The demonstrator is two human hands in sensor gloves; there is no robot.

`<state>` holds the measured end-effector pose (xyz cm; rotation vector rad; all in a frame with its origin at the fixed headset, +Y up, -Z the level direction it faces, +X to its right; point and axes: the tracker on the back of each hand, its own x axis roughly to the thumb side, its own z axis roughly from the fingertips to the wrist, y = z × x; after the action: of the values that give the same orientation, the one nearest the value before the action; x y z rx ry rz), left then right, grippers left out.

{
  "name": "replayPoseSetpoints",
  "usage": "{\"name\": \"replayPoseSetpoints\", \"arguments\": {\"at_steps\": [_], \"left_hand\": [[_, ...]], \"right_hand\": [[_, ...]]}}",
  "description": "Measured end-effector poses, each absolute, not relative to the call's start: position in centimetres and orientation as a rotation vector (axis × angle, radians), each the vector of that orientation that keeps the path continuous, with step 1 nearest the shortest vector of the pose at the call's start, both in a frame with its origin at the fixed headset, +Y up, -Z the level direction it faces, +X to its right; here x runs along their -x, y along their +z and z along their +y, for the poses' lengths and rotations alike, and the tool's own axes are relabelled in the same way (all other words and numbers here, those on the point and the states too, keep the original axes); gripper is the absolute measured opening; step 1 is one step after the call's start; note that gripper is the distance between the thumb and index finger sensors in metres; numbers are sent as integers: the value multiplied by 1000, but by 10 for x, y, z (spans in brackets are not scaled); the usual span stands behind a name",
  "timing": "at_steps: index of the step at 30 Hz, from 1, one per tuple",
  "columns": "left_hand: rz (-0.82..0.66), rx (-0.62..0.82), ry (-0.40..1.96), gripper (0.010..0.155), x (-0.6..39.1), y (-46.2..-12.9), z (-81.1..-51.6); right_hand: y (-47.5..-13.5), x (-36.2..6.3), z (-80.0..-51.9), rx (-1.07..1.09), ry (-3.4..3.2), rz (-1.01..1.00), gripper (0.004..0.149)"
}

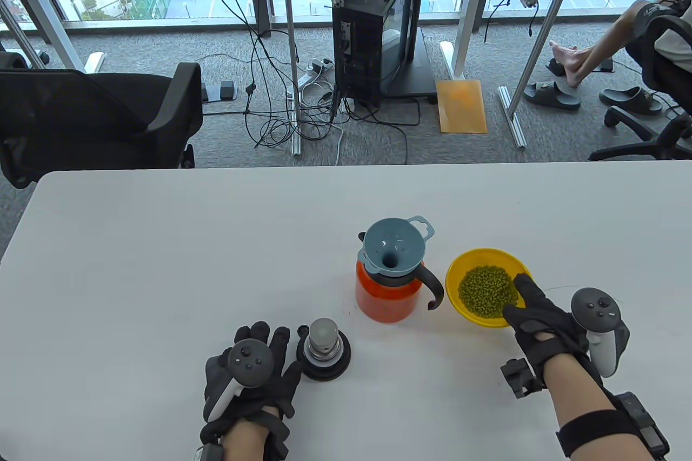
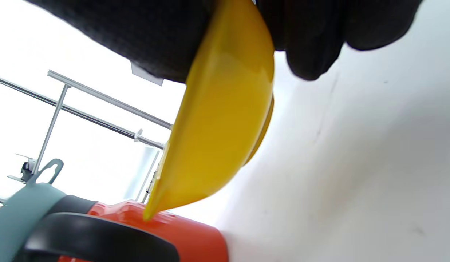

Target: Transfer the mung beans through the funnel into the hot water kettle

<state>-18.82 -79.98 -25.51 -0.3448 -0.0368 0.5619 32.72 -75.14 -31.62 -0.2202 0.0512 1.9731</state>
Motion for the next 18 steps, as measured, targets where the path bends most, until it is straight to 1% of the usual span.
{"name": "replayPoseSetpoints", "arguments": {"at_steps": [4,11,16,18], "left_hand": [[-20,359,562,74,189,-257,-802],[-17,361,559,74,189,-258,-802],[-22,352,556,74,188,-259,-801],[-22,353,555,74,188,-259,-801]], "right_hand": [[-324,-321,-722,205,1955,-23,77],[-344,-303,-669,139,1954,-84,78],[-355,-280,-631,75,1974,-110,78],[-358,-271,-621,61,1996,-113,77]]}}
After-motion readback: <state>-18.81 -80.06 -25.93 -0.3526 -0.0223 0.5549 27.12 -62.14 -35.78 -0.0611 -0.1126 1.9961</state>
